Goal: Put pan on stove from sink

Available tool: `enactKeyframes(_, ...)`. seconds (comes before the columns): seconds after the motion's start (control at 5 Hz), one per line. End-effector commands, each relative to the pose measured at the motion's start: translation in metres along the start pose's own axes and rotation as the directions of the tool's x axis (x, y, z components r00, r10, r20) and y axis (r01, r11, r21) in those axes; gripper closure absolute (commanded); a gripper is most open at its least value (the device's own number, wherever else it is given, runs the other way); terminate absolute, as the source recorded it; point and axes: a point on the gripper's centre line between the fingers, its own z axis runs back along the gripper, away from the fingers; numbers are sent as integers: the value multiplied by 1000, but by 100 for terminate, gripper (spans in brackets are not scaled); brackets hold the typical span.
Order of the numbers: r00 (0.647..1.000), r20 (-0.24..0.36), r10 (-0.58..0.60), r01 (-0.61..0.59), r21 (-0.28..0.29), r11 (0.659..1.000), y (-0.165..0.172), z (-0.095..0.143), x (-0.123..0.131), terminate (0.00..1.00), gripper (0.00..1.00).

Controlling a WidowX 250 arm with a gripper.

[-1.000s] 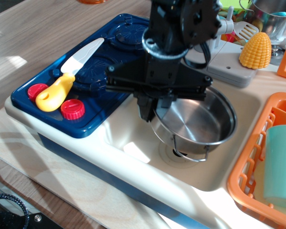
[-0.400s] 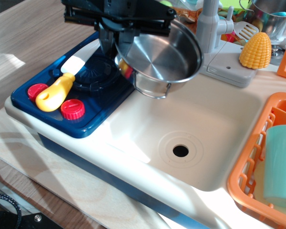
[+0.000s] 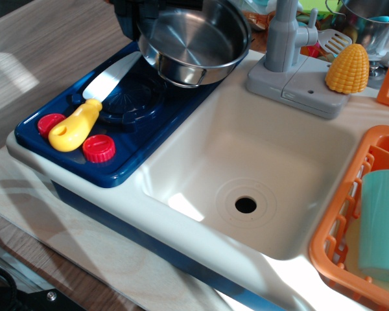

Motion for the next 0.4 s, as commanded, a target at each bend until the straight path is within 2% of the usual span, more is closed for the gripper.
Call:
enactKeyframes(0.0,997,76,-1,4,-35,999,14,-5,28,0,100)
enactKeyframes(0.2,997,65,-43,47,-67,997,18,-18,39,100,100)
